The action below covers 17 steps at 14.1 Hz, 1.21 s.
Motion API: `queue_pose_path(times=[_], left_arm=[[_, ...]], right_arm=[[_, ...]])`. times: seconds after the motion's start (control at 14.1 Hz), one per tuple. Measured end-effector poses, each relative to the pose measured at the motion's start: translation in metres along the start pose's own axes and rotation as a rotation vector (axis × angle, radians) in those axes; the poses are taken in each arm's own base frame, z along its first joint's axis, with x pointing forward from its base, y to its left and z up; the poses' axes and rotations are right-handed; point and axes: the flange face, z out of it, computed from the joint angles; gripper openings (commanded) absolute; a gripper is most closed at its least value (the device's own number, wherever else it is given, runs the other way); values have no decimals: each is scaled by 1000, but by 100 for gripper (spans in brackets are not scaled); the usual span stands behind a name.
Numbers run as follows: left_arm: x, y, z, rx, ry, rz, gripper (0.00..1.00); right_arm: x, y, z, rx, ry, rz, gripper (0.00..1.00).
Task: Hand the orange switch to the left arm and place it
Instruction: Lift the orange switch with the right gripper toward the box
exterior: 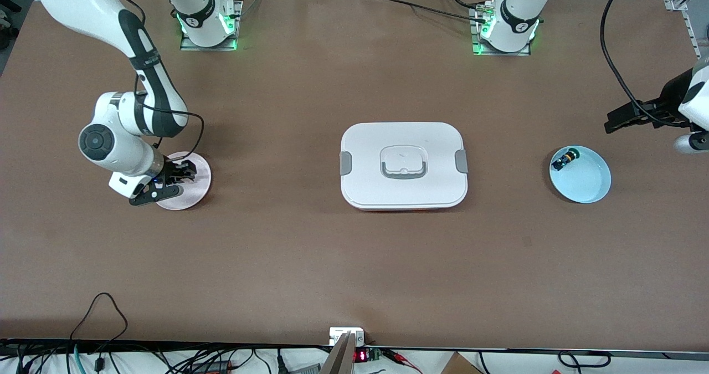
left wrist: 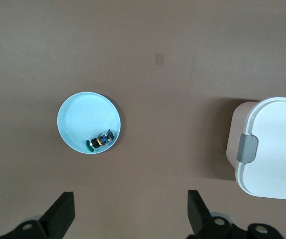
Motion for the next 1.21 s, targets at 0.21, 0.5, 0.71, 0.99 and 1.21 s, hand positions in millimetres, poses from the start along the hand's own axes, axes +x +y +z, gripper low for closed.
queue_pose_path(times=[0.21,0.5,0.71,0.99,1.21], left_arm=[[0,0,0,0,0,0,100],[0,1,0,-8,-1,0,100],[-1,7,0,-86,-10,1,100],[2,1,5,-310,-55,-35,100],[8,3,30,-536,-137,-38,100]], right_arm=[[17,-7,-69,22,-5,-68,26],[35,-26,-168,106,128,-265,23],[35,-57,-234,231,283,-423,20],[32,-114,-294,418,485,-611,19],[37,-147,-317,471,628,-729,17]])
